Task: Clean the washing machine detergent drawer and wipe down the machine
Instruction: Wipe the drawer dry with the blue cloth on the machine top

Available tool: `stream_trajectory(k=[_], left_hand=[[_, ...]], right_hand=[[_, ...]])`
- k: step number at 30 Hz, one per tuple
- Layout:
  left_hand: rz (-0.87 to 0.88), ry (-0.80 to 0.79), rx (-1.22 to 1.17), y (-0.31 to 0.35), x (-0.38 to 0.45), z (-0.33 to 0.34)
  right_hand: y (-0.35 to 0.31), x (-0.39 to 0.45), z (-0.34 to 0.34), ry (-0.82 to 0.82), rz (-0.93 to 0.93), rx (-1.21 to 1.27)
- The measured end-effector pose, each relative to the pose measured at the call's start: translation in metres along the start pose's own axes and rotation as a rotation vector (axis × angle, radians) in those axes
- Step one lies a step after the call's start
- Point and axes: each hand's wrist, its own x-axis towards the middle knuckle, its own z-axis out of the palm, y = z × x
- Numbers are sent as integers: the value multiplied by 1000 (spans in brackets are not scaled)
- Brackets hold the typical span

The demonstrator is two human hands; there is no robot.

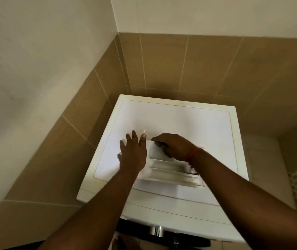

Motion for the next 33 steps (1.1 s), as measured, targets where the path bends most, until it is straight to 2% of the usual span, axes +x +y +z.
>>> stream_trajectory(k=[2,6,7,9,10,11,13,14,16,19,21,25,27,33], left_hand=[[27,7,42,-6,2,4],[-29,40,-46,-5,4,5],[-19,24,-64,-5,2,6],[-38,-72,-185,-1,0,-2],[-19,-74,-247,0,1,-3],[-30,-86,-301,1,1,-5],[-155,-135,-425,4,2,-6],[-225,-149,-501,5,4,-5],[-266,-200,-616,3,9,0],[-362,-292,-899,-21,33,21],[-374,-286,-948,-41,53,39],[-327,-234,-907,-5,23,9],[-347,-190,-871,-3,20,8],[-313,-192,-717,-5,17,7]], right_hand=[[20,-26,-14,20,80,124],[55,-77,-38,104,235,98],[59,-82,-40,153,285,68],[49,-84,-33,389,288,15],[37,-82,-24,515,250,108],[18,-75,-15,626,232,309],[-20,-54,1,741,219,707],[-36,-39,6,773,228,763],[-59,-9,18,742,267,704],[-81,14,42,561,236,634],[-85,8,51,545,238,642],[-87,-27,66,503,190,630],[-89,-42,78,472,204,662],[-98,-70,102,351,242,694]])
